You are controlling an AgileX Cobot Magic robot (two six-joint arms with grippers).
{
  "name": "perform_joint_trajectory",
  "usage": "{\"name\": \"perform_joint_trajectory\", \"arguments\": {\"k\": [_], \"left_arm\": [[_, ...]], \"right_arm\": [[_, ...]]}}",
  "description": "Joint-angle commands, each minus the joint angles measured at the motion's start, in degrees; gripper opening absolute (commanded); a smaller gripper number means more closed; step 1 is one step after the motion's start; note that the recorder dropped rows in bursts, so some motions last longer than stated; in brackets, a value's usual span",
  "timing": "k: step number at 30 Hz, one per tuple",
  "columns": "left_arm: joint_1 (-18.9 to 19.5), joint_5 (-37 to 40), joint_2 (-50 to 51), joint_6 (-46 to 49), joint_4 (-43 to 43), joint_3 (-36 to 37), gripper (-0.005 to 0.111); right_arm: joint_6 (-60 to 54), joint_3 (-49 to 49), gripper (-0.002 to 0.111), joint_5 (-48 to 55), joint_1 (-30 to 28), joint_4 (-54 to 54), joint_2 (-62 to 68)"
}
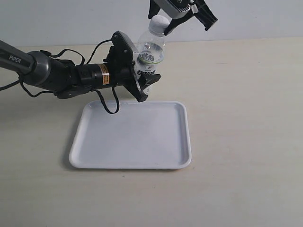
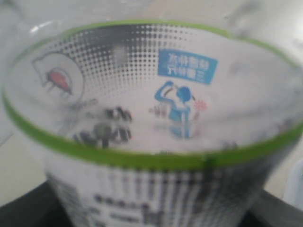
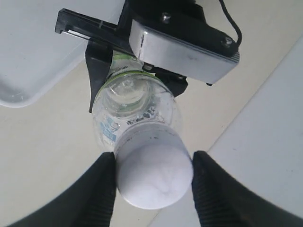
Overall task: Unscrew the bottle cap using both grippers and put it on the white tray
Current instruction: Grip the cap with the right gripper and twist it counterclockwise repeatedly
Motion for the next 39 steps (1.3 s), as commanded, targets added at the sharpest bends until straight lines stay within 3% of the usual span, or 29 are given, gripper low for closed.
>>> {"name": "perform_joint_trajectory", "arguments": {"k": [1, 4, 6, 7, 11, 18, 31, 35, 39], "left_arm": [[-0.2, 0.9, -0.5, -1.0, -0.2, 0.0, 0.0], [-0.2, 0.9, -0.5, -1.0, -0.2, 0.0, 0.0], [-0.2, 0.9, -0.5, -1.0, -0.2, 0.0, 0.0], [-0.2, 0.9, -0.5, -1.0, -0.2, 0.0, 0.0], [-0.2, 0.9, -0.5, -1.0, -0.2, 0.0, 0.0], [-0.2, 0.9, -0.5, -1.0, -0.2, 0.0, 0.0], [-0.2, 0.9, -0.5, -1.0, -0.2, 0.0, 0.0], [-0.2, 0.9, -0.5, -1.0, -0.2, 0.0, 0.0], [-0.2, 0.9, -0.5, -1.0, -0.2, 0.0, 0.0]], "right_arm": [[-1.8, 0.2, 0.0, -0.4, -0.1, 1.3, -0.1], [-1.8, 0.2, 0.013, -0.4, -0.1, 1.5, -0.1], [-1.7, 0.2, 0.035, -0.4, -0.1, 1.9, -0.1], [-0.7, 0.2, 0.052, -0.4, -0.1, 2.7, -0.1], [5.8, 0.2, 0.075, -0.4, -0.1, 5.8, -0.1], [26.8, 0.2, 0.077, -0.4, -0.1, 5.0, -0.8], [92.0, 0.2, 0.077, -0.4, -0.1, 0.1, -2.2], [103.6, 0.2, 0.077, -0.4, -0.1, 0.0, -2.2], [104.7, 0.2, 0.077, -0.4, -0.1, 0.0, -1.9]]}}
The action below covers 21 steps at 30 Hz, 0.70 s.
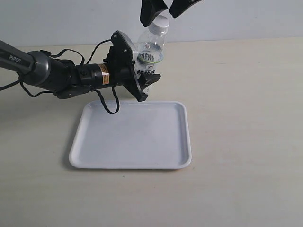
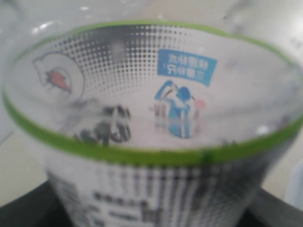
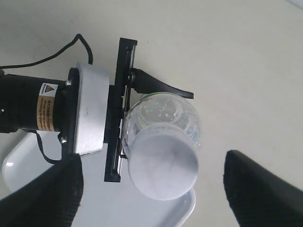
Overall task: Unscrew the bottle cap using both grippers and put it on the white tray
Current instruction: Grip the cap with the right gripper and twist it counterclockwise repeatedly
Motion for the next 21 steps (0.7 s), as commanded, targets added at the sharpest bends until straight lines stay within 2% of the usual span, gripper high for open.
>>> {"name": "perform_joint_trajectory", "arguments": {"k": [1, 6, 12, 21], "left_arm": [[-0.2, 0.7, -0.5, -0.8, -0.2, 0.0, 0.0], [-0.2, 0.7, -0.5, -1.3, -0.2, 0.0, 0.0], [-0.2, 0.7, -0.5, -1.3, -0.2, 0.0, 0.0], [-0.2, 0.7, -0.5, -1.3, -0.2, 0.0, 0.0]], "right_arm": [[1.0, 0.2, 0.077, -0.2, -0.1, -0.4, 0.1], [1.0, 0.2, 0.077, -0.2, -0.1, -0.4, 1.1], [0.8, 0.2, 0.07, -0.2, -0.1, -0.9, 1.4], [0.6, 0.2, 0.07, -0.2, -0.1, -0.9, 1.4]]}}
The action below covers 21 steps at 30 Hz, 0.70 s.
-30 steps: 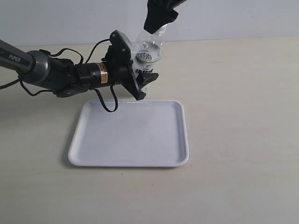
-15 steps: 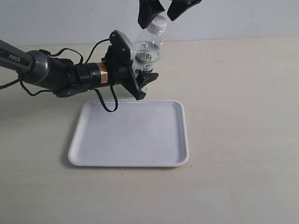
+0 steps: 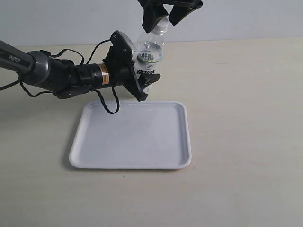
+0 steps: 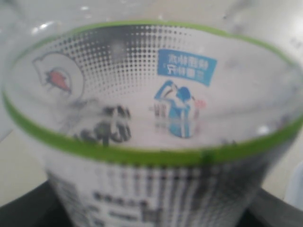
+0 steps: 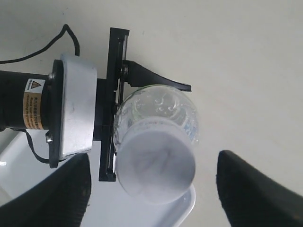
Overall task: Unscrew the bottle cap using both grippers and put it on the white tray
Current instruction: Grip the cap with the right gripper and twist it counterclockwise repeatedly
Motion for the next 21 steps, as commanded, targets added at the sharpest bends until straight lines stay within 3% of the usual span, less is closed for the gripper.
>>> {"name": "perform_joint_trajectory", "arguments": {"k": [1, 21], "left_arm": [[-0.2, 0.7, -0.5, -0.4, -0.2, 0.0, 0.0], [-0.2, 0.7, -0.5, -0.4, -0.2, 0.0, 0.0]], "right_arm": [[-0.3, 0.2, 0.07, -0.4, -0.1, -0.2, -0.1], [-2.9, 0.2, 0.07, -2.4, -0.1, -0.2, -0.1]]}}
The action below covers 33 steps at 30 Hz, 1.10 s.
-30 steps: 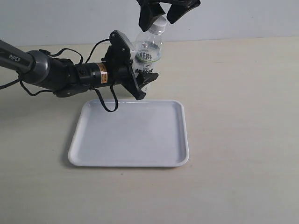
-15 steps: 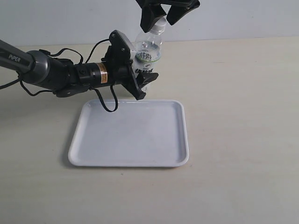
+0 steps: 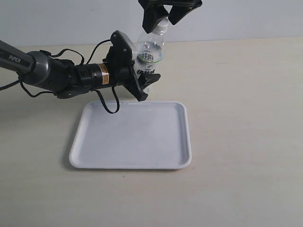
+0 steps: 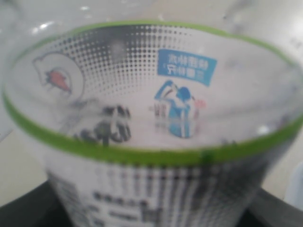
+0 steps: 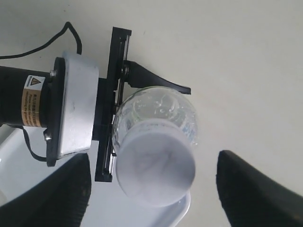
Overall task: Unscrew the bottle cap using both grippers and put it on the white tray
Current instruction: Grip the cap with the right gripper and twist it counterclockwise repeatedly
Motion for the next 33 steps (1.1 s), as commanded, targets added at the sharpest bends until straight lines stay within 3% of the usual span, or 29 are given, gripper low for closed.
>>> {"name": "perform_joint_trajectory", "arguments": {"k": [1, 16, 23, 29, 33], "left_arm": [[-0.2, 0.7, -0.5, -0.4, -0.2, 0.0, 0.0], [-0.2, 0.7, -0.5, -0.4, -0.2, 0.0, 0.0], [-0.2, 0.7, -0.5, -0.4, -0.2, 0.0, 0.0], [-0.2, 0.7, -0.5, -0.4, -0.2, 0.0, 0.0], [-0.2, 0.7, -0.5, -0.7, -0.2, 0.0, 0.0]], "right_arm": [[-0.7, 0.2, 0.07, -2.3, -0.1, -0.2, -0.1], [-2.3, 0.2, 0.068, -1.9, -0.1, -0.2, 0.9], [-2.3, 0.2, 0.041, -1.8, -0.1, -0.2, 0.9], [-3.2, 0.2, 0.0, -1.7, -0.1, -0.2, 0.9], [-9.7, 0.2, 0.0, -1.2, -0.1, -0.2, 0.9]]}}
